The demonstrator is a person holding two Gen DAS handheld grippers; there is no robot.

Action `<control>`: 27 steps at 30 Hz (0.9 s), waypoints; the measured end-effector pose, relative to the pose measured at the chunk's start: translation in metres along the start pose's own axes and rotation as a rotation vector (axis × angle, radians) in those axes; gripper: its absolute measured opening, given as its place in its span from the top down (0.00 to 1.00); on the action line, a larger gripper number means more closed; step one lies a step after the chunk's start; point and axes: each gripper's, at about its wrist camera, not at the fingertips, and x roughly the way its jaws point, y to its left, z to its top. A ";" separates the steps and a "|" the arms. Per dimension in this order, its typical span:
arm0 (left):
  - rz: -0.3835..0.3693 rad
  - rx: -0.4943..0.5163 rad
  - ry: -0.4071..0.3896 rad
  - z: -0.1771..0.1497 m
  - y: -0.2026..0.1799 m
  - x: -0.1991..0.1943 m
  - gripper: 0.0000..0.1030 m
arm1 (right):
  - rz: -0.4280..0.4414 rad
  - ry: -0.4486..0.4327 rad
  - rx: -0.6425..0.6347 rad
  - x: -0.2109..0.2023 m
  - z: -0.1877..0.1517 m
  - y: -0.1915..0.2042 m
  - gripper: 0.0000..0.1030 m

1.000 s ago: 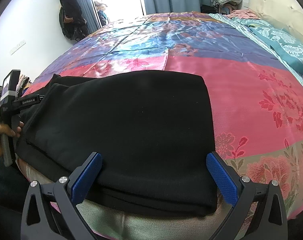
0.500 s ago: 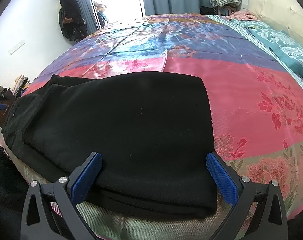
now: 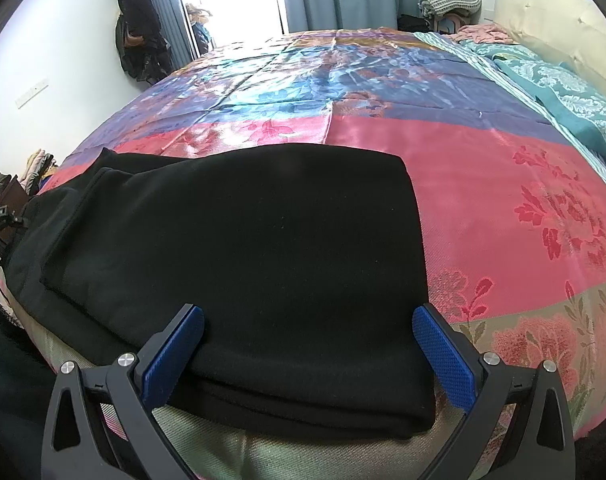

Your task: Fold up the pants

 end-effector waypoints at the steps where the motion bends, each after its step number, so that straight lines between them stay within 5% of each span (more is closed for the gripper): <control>1: 0.004 0.005 0.002 0.000 -0.001 0.000 0.00 | 0.000 -0.002 0.001 0.000 0.000 0.000 0.00; 5: 0.041 0.021 0.025 0.003 -0.012 0.004 0.00 | -0.001 -0.008 0.000 0.001 0.000 0.000 0.00; 6: 0.050 0.015 0.033 0.005 -0.014 0.003 0.07 | -0.001 -0.008 0.000 0.000 -0.001 0.000 0.00; 7: 0.041 0.010 0.030 0.005 -0.016 0.000 0.28 | 0.000 -0.007 0.000 0.000 -0.001 0.000 0.00; 10: 0.031 0.004 0.016 -0.001 -0.024 -0.015 0.68 | 0.001 -0.006 0.000 0.000 -0.001 0.001 0.00; 12: 0.046 -0.021 0.009 0.000 -0.027 -0.025 0.79 | 0.002 -0.006 -0.001 0.000 -0.001 0.001 0.00; 16: 0.029 -0.048 -0.036 -0.003 -0.056 -0.058 0.83 | 0.007 0.007 0.003 0.001 0.000 0.000 0.00; 19: -0.060 -0.021 -0.077 -0.009 -0.096 -0.092 0.85 | 0.018 0.015 0.014 0.000 0.002 -0.002 0.00; 23: -0.170 0.066 -0.093 -0.023 -0.178 -0.118 0.85 | 0.026 0.020 0.017 0.000 0.002 -0.002 0.00; 27: -0.237 0.199 -0.077 -0.047 -0.274 -0.095 0.85 | 0.024 0.024 0.014 0.000 0.002 -0.002 0.00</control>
